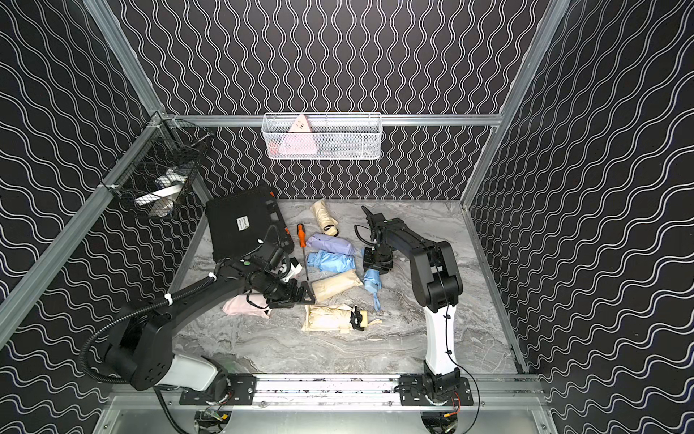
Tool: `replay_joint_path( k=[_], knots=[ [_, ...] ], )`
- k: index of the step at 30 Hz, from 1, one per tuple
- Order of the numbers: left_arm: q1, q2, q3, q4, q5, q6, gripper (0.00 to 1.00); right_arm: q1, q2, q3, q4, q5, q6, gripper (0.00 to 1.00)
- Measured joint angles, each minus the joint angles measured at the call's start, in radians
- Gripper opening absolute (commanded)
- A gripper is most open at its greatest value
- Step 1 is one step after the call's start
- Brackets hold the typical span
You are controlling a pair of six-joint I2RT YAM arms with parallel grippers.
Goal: Take umbrellas out of sleeves
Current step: Pick up the umbrella from the center of the board.
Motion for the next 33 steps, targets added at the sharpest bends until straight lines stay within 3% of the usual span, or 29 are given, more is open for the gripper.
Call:
replay_joint_path(
  k=[6,10,12,16,20,23,27,33],
  knots=[
    [0.0,0.0,0.004,0.001,0.0,0.0,0.97,-0.04,-0.092,-0.046,0.001,0.013,-0.006,0.37],
    [0.0,-0.001,0.021,0.006,0.0,-0.001,0.97,-0.079,-0.193,-0.063,0.003,-0.056,-0.026,0.37],
    [0.0,-0.003,0.042,0.007,0.0,-0.001,0.97,-0.095,-0.241,-0.066,0.006,-0.14,-0.034,0.37],
    [0.008,-0.016,0.114,0.011,0.002,0.005,0.97,-0.087,-0.339,-0.103,0.07,-0.445,-0.017,0.37],
    [0.072,-0.021,0.175,0.061,0.053,0.014,0.97,-0.063,-0.431,-0.214,0.214,-0.713,0.096,0.37],
    [0.136,-0.032,0.176,0.157,0.138,-0.063,0.97,-0.053,-0.488,-0.294,0.359,-0.865,0.198,0.37],
    [0.148,-0.031,0.173,0.351,0.254,-0.199,0.97,-0.014,-0.515,-0.357,0.547,-0.984,0.341,0.37],
    [0.136,-0.031,0.12,0.616,0.365,-0.379,0.99,0.077,-0.506,-0.315,0.623,-1.077,0.374,0.37]
  ],
)
